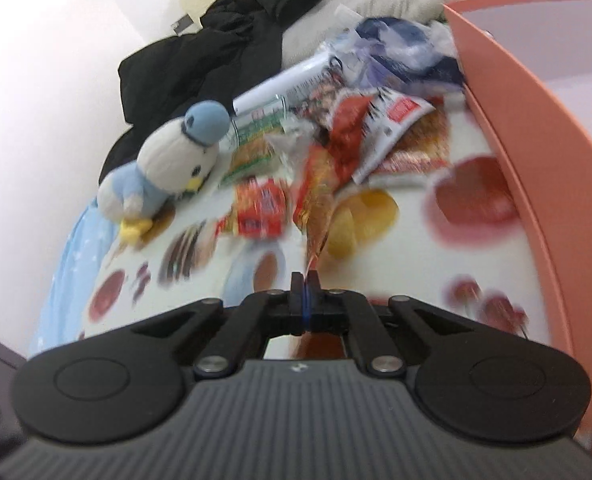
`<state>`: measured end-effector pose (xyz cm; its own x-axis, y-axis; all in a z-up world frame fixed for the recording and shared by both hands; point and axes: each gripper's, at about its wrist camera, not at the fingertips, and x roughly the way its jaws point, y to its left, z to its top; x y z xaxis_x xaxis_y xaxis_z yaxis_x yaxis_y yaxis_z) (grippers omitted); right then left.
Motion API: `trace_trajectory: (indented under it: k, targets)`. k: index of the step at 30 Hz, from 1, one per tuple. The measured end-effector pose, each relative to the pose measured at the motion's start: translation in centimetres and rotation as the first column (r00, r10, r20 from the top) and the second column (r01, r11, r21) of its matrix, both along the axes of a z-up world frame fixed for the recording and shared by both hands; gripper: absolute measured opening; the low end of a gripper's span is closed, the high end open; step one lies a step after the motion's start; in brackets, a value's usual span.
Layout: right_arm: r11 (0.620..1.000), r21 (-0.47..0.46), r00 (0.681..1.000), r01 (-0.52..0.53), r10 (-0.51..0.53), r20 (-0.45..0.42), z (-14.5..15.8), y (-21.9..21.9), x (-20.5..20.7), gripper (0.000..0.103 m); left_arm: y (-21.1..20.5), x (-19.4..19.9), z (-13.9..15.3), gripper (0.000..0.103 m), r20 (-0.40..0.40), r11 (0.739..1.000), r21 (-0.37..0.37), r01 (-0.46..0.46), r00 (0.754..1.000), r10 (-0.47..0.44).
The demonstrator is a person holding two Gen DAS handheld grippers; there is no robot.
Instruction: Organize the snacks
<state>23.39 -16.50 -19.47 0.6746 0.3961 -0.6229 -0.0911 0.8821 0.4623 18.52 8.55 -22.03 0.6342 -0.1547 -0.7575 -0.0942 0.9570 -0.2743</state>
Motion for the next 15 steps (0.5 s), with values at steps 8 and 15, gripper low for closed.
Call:
trace_trajectory:
  k: [8,15]
  targets:
    - [1.000,0.010,1.000,-0.011,0.012,-0.020,-0.3,-2.5,-6.2,0.003,-2.4,-2.2,-0.2,0.059,-0.009,0.999,0.025,0.021,1.000,-0.021]
    - [1.000,-0.013,0.999,-0.015,0.015,-0.033,0.0,-3.8,-10.8,0.003,-3.9,-4.1,-0.3,0.059,-0.017,0.998,0.032,0.052,0.999,-0.052]
